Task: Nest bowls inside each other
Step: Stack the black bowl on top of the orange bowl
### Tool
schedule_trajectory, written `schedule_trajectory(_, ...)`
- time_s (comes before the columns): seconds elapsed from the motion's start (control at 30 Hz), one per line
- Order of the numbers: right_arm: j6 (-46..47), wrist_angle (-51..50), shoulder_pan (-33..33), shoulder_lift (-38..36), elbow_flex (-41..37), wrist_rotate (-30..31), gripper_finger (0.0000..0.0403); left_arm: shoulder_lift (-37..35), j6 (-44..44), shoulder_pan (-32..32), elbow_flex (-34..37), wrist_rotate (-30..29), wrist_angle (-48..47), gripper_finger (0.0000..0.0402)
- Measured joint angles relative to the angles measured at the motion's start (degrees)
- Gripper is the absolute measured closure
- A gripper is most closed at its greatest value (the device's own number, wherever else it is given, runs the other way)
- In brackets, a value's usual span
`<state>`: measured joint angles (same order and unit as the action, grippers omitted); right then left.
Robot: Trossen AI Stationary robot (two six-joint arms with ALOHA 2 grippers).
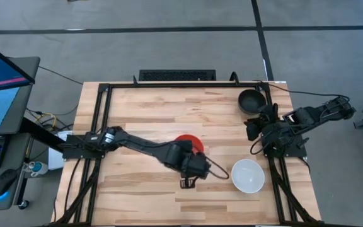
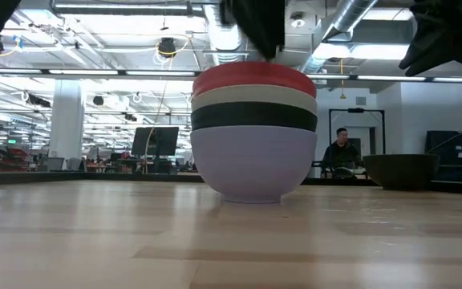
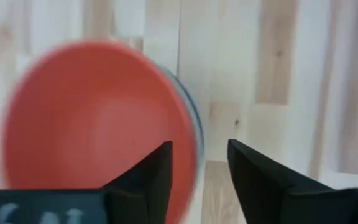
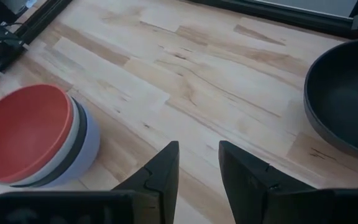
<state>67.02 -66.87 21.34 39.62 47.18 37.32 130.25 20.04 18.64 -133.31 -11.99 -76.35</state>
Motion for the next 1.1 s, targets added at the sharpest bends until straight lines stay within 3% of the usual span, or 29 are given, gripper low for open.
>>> schedule_trajectory(0.2, -4.8, -1.3, -2.1, 0.3, 0.0, -0.2, 0.0265, -7.8, -1.2, 2.3, 0.9, -6.6, 1.4, 0.0215)
schedule_trajectory(0.4, -5.3, -14.1, -17.8, 6.0, -0.1, -0.4, 0.0268, -16.6, -4.8, 3.4, 0.9, -11.7, 4.3, 0.0214)
schedule_trajectory(0.47, -11.9, -12.0, -25.4, 6.5, 0.0, -5.0, 0.027, -19.0, -5.0, 2.4, 0.9, -13.0, 4.1, 0.0218)
schedule_trajectory(0.57, -26.5, -3.9, -37.9, 7.9, 0.0, -17.2, 0.0271, -21.8, -6.8, 0.6, 0.9, -15.6, 3.6, 0.0222)
schedule_trajectory(0.67, -34.8, 2.6, -50.2, 11.9, 0.0, -31.2, 0.0271, -23.6, -8.1, -0.9, 0.9, -15.3, 1.7, 0.0223)
schedule_trajectory(0.73, -38.0, 3.1, -55.9, 14.9, 0.7, -37.0, 0.0271, -24.1, -9.1, -2.0, 0.9, -14.7, 0.6, 0.0223)
schedule_trajectory(0.93, -45.9, 2.0, -61.8, 23.6, 4.5, -31.6, 0.0284, -24.3, -12.1, -4.0, 0.9, -14.8, -4.7, 0.0224)
schedule_trajectory(1.1, -48.2, 2.9, -62.8, 28.5, 7.7, -31.5, 0.0275, -24.3, -15.4, -6.6, 1.5, -14.7, -6.3, 0.0224)
